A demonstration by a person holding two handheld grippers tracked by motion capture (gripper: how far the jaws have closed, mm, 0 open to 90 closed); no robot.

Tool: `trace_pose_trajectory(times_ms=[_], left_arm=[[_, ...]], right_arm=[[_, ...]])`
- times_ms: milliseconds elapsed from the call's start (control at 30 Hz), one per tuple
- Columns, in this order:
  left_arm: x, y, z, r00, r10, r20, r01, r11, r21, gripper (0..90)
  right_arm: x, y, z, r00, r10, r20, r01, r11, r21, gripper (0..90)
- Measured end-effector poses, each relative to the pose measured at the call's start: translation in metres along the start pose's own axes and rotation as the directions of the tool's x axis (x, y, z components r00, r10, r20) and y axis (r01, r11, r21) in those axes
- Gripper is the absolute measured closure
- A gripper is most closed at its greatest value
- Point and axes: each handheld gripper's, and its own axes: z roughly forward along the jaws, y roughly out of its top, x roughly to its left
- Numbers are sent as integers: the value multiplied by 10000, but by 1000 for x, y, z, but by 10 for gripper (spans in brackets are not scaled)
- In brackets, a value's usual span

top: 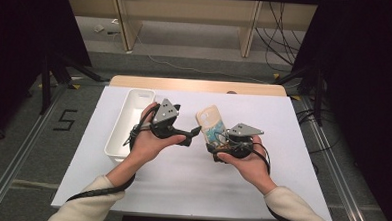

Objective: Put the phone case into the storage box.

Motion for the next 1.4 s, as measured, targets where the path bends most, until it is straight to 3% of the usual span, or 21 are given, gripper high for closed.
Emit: trace_pose_trajectory(times_ms=[1100, 1400], left_arm=[[0, 6, 16, 9988, -448, 187, 449, 9990, -79, 46], [7, 5, 14, 9979, -636, 82, 637, 9978, -156, 57]], right_arm=[[6, 5, 2, 9999, -93, -60, 92, 9996, -264, 114], [4, 6, 1, 10000, -76, -10, 75, 9995, -309, 115]])
